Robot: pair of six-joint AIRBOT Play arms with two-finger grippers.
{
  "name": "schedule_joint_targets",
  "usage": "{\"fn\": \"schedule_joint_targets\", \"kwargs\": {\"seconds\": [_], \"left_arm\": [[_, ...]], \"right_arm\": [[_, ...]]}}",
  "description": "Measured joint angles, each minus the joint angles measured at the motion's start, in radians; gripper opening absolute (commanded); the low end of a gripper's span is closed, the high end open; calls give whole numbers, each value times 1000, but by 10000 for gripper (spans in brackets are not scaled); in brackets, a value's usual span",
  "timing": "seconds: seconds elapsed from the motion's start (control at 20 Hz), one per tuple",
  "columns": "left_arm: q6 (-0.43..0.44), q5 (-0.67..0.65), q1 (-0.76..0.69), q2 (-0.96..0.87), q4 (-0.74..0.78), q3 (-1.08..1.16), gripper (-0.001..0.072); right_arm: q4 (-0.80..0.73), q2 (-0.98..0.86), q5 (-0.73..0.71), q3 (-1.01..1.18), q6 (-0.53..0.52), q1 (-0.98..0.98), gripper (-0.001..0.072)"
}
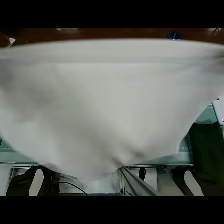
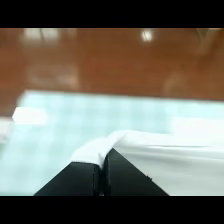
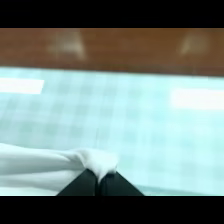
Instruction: Fold the shirts.
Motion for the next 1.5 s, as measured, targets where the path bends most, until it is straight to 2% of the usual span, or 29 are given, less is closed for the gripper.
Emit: {"fn": "schedule_joint_targets", "kwargs": {"seconds": [0.15,0.3,0.45,0.7,0.9,1.15,1.35,1.5], "left_arm": [[-9,114,-36,-104,-74,-200,19],[-11,261,-110,-294,-119,-284,19],[-14,389,-180,-529,-149,-238,19],[-66,450,-232,-912,-190,-5,19],[-89,410,-252,-1084,-232,113,19],[-80,309,-248,-1129,-251,151,19],[20,100,-226,-1104,-239,157,19],[64,-47,-223,-1096,-174,124,19]], "right_arm": [[52,-79,-95,-176,-39,0,22],[107,-237,-216,-262,-88,0,22],[179,-436,-335,-270,-130,0,22],[257,-785,-422,-106,-154,0,22],[301,-974,-416,40,-148,0,22],[326,-1051,-361,112,-145,-5,22],[322,-1064,-216,144,-161,-35,22],[250,-1068,-103,132,-167,-47,22]]}}
